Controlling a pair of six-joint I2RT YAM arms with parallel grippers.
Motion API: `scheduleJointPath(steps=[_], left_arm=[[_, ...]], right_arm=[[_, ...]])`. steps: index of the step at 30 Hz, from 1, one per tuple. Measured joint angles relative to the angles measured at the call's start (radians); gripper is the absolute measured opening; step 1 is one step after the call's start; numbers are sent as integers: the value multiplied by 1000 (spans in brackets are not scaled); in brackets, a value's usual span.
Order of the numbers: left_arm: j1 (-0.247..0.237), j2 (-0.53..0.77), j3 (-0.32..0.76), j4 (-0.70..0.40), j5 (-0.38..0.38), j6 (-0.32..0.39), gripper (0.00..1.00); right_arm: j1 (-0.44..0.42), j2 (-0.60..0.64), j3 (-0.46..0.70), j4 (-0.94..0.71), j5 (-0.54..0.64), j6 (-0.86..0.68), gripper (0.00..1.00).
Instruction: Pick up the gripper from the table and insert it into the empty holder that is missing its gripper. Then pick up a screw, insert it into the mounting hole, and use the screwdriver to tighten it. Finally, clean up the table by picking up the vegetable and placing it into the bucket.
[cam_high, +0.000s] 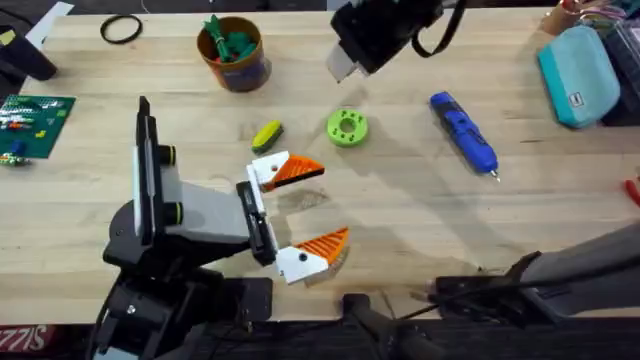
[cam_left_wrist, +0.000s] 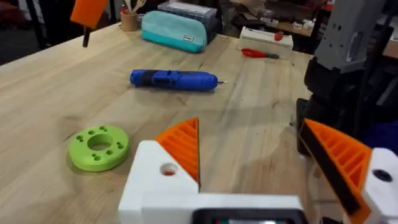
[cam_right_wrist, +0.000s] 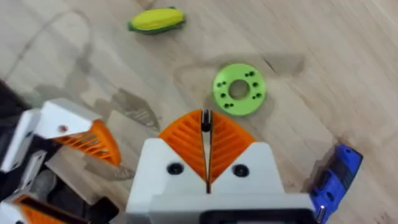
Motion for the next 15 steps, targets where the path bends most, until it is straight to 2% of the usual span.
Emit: scheduleJointPath(steps=[11, 13, 15], left_arm=[[0, 0, 0, 0, 0, 0, 989], [0, 0, 0, 0, 0, 0, 989], [0, 0, 0, 0, 0, 0, 989]], right_arm=[[177, -13, 20, -38, -29, -28, 3], [311, -13, 20, -35, -34, -33, 3], [357, -13, 20, -35, -36, -34, 3]])
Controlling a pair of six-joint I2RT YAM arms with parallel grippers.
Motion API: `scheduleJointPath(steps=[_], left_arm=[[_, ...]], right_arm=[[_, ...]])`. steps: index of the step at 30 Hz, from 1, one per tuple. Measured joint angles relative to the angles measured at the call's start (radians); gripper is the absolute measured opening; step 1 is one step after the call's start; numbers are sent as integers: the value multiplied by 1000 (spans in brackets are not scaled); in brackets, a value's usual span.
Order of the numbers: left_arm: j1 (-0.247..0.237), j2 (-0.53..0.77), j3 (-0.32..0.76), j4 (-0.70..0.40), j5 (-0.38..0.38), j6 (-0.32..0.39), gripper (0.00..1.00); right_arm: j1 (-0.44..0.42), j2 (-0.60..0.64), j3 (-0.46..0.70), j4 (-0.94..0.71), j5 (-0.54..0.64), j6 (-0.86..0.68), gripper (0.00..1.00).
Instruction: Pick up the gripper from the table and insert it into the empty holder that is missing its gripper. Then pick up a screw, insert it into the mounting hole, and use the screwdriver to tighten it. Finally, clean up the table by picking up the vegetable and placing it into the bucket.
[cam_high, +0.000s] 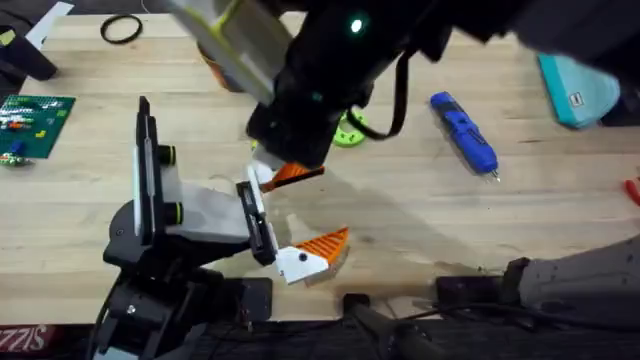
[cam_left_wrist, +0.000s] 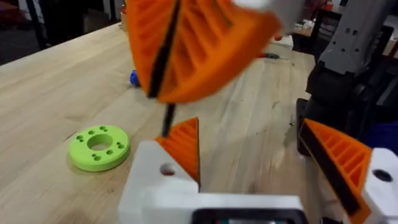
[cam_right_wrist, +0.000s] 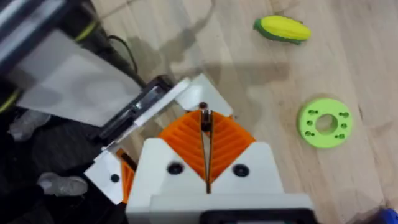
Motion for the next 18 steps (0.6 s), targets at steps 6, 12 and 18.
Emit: scheduleJointPath(steps=[6, 12, 18], left_arm=[[0, 0, 0, 0, 0, 0, 989], [0, 0, 0, 0, 0, 0, 989], [0, 0, 0, 0, 0, 0, 989]], right_arm=[[39, 0, 0, 0, 0, 2, 3], [38, 0, 0, -19, 0, 11, 3], [38, 0, 0, -29, 8, 12, 3]])
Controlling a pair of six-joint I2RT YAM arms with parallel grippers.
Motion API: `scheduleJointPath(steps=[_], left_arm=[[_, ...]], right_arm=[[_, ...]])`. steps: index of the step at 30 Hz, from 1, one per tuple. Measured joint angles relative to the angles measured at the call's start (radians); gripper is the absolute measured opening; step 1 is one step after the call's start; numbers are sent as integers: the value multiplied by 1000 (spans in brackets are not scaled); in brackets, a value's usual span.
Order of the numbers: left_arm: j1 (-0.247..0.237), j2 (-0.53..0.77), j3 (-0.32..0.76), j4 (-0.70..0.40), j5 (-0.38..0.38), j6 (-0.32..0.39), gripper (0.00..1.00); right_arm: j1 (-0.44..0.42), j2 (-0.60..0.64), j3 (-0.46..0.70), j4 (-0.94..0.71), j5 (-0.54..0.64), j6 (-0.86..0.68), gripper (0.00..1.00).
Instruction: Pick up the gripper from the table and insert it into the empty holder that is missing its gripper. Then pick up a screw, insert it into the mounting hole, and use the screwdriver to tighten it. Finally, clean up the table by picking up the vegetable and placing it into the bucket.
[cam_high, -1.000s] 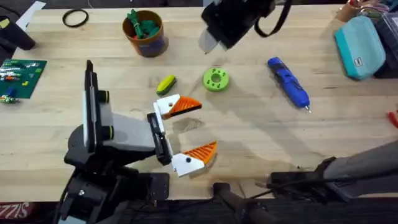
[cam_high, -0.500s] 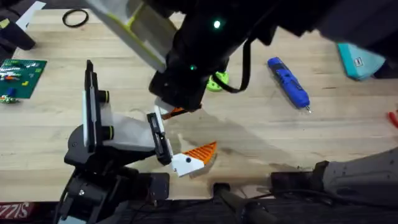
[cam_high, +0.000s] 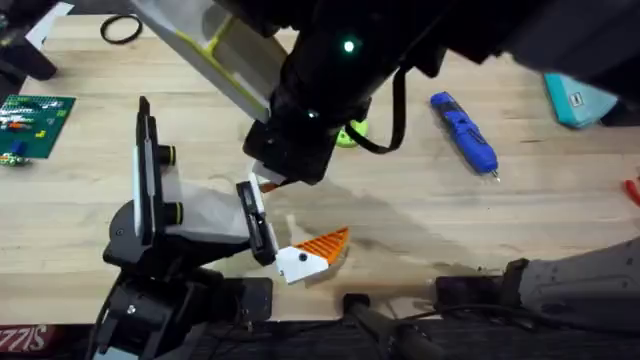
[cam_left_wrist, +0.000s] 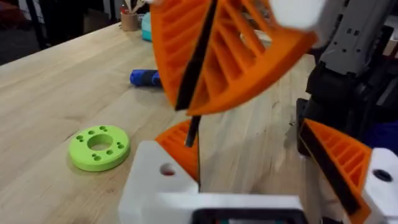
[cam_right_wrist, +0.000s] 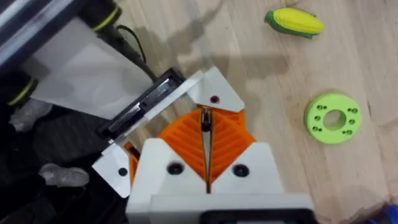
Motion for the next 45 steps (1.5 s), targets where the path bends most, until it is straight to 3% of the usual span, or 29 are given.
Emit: scheduleJointPath(steps=[45], left_arm=[[0, 0, 0, 0, 0, -8, 989]], right_arm=[[-1, 64, 39, 5, 8, 0, 3]])
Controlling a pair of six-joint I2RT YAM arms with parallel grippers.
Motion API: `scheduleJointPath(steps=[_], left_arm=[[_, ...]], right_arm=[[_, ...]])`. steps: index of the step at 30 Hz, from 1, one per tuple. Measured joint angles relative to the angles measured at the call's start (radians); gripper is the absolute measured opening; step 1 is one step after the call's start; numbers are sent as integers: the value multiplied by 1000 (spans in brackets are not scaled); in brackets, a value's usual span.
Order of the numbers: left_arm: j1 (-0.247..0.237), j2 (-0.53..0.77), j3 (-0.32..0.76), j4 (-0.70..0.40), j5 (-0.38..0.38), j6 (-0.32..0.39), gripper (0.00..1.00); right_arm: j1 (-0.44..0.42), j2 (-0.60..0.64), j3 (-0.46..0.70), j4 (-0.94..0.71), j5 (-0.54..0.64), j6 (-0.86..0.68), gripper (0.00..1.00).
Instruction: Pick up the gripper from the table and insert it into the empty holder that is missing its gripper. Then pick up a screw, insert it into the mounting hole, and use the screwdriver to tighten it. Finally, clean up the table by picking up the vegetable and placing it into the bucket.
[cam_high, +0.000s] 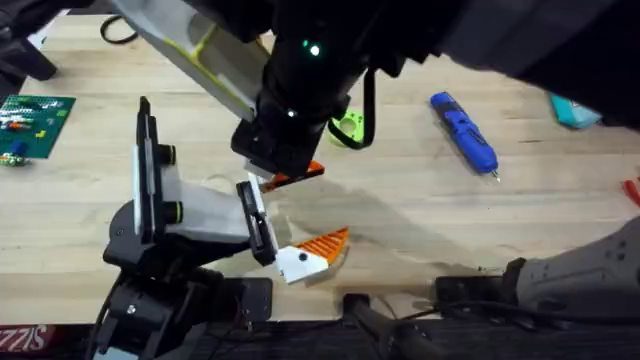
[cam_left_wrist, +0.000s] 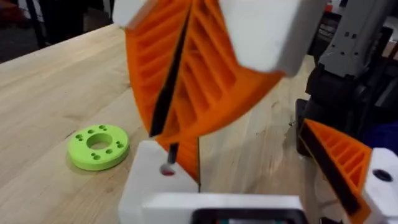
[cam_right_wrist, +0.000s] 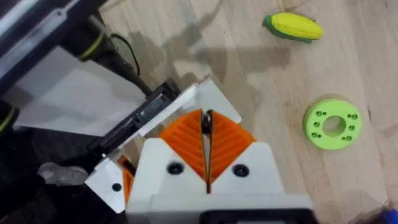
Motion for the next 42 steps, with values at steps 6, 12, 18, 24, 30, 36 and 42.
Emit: scheduleJointPath(steps=[6, 12, 18, 24, 30, 36, 42], left_arm=[[0, 0, 0, 0, 0, 0, 989], [0, 0, 0, 0, 0, 0, 989], [0, 0, 0, 0, 0, 0, 989], [0, 0, 0, 0, 0, 0, 989], [0, 0, 0, 0, 0, 0, 989], [0, 0, 0, 0, 0, 0, 989], [0, 0, 0, 0, -1, -7, 989]], right_arm=[[0, 0, 0, -21, 0, 0, 3], [0, 0, 0, -21, 4, 0, 3], [0, 0, 0, -20, 19, 0, 3], [0, 0, 0, -20, 23, 0, 3], [0, 2, 0, -21, 23, 0, 3], [0, 35, 1, -21, 23, 0, 3], [0, 52, 2, -22, 23, 0, 3]])
